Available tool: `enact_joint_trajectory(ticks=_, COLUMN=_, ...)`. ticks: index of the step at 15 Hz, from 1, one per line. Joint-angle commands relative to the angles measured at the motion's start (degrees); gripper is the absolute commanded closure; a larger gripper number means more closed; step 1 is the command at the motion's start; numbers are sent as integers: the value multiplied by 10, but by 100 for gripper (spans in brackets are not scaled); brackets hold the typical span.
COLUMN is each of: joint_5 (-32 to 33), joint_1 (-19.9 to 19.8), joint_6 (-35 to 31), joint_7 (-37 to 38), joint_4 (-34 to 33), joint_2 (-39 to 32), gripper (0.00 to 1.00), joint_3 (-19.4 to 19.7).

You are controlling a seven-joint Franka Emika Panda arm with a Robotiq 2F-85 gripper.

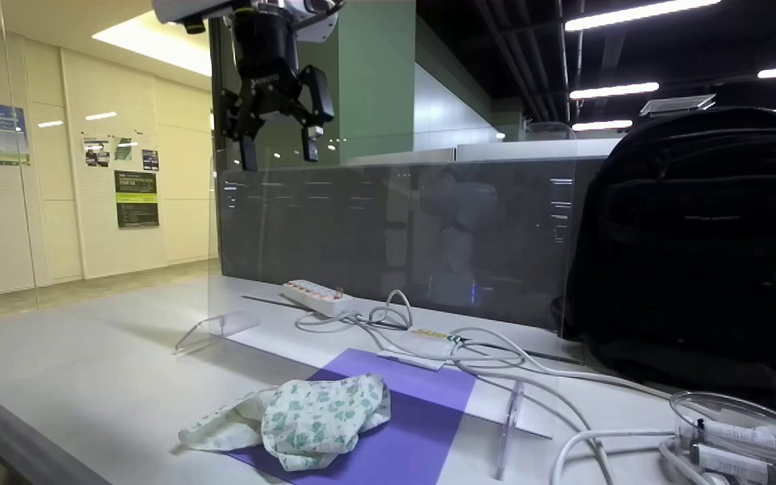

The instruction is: Place the white cloth on top of the glass panel

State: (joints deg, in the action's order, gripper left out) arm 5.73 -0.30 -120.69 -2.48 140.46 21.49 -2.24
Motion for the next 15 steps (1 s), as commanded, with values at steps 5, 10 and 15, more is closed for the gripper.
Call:
enact_joint_trajectory(ticks=5, joint_5=46, joint_1=3, joint_6=-115, joint_7=49, joint_4=99, joint_2=2, gripper=0, joint_3=-29)
enact_joint_trajectory(ticks=10, joint_5=84, joint_1=-13, joint_6=-251, joint_7=75, joint_4=166, joint_2=-10, gripper=0, joint_3=-40)
enact_joint_trajectory(ticks=15, joint_5=81, joint_1=-17, joint_6=-269, joint_7=59, joint_4=172, joint_2=-20, gripper=0, joint_3=-31)
